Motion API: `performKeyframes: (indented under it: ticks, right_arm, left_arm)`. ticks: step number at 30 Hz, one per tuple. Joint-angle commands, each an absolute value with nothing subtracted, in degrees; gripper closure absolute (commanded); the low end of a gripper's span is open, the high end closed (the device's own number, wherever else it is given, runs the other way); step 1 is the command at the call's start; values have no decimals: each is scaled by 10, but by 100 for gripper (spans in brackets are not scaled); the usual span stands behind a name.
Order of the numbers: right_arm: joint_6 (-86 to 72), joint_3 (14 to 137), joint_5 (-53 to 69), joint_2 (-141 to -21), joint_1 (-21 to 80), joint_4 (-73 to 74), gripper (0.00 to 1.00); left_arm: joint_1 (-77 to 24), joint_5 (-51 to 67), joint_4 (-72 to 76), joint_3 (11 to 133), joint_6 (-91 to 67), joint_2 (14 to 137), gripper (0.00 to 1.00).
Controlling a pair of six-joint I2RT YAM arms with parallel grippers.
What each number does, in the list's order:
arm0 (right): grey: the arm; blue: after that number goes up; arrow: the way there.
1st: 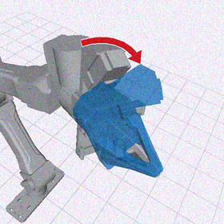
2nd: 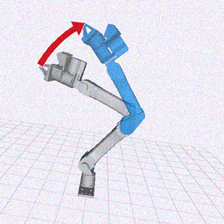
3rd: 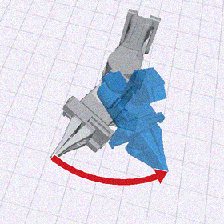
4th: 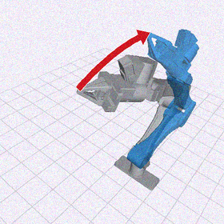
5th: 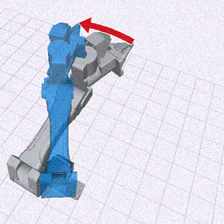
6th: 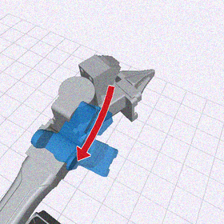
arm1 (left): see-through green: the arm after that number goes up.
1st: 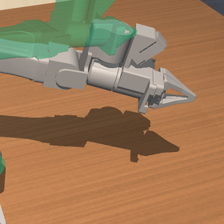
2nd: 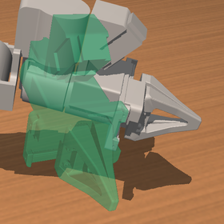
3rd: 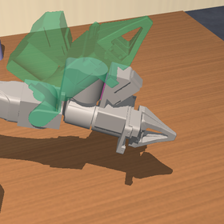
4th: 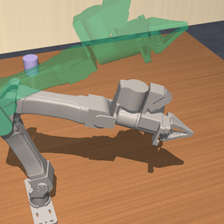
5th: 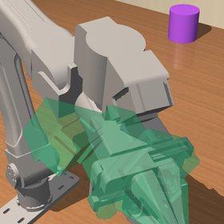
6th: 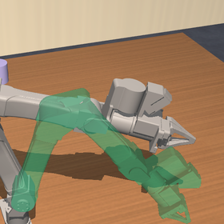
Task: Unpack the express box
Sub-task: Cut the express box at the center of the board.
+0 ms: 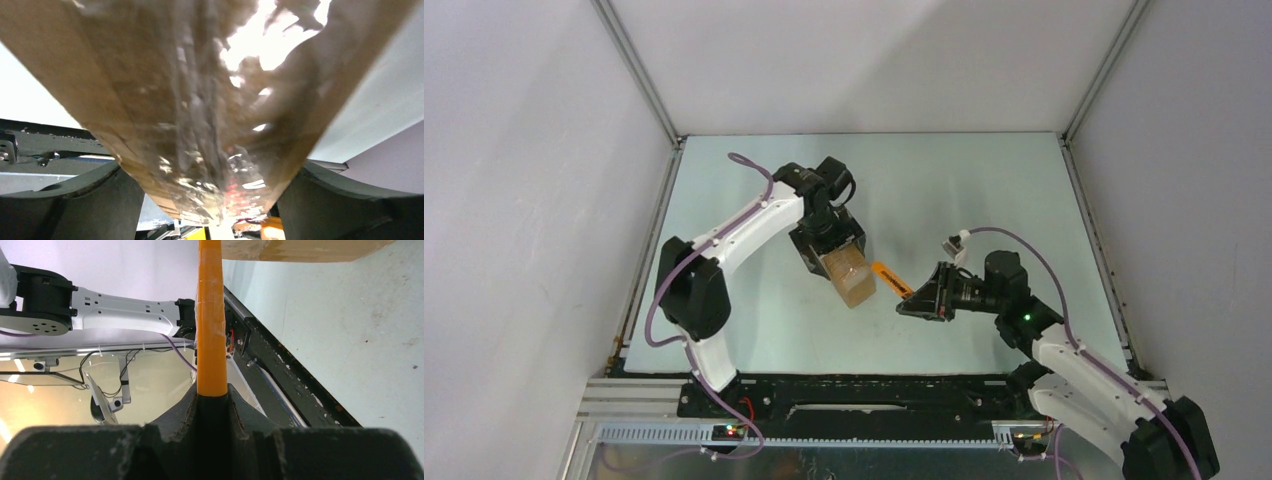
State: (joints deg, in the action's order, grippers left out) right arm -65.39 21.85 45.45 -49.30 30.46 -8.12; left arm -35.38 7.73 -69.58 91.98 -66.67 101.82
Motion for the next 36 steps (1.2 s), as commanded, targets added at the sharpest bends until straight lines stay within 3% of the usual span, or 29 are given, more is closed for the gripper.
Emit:
performKeyframes:
  ticks: [1,4,15,26,36]
  right_arm:
    - [-622,242,471,-444,283,-18,100]
    - [-623,242,484,-428,280,-14,100]
    - [-646,276,495,-407,269,-51,100]
    - [-717,384,488,-481,261,-136,100]
    - [-723,462,435,-525,315,-139,100]
  left_arm:
    - [-361,64,-718,951,-636,1028,8]
    - [-358,52,-719,988,-616,1020,1]
    - [-338,64,-666,1027,-523,931,0]
    - [-357,212,-382,812,-432,684,0]
    - [-426,193,-283,783,-439,688,0]
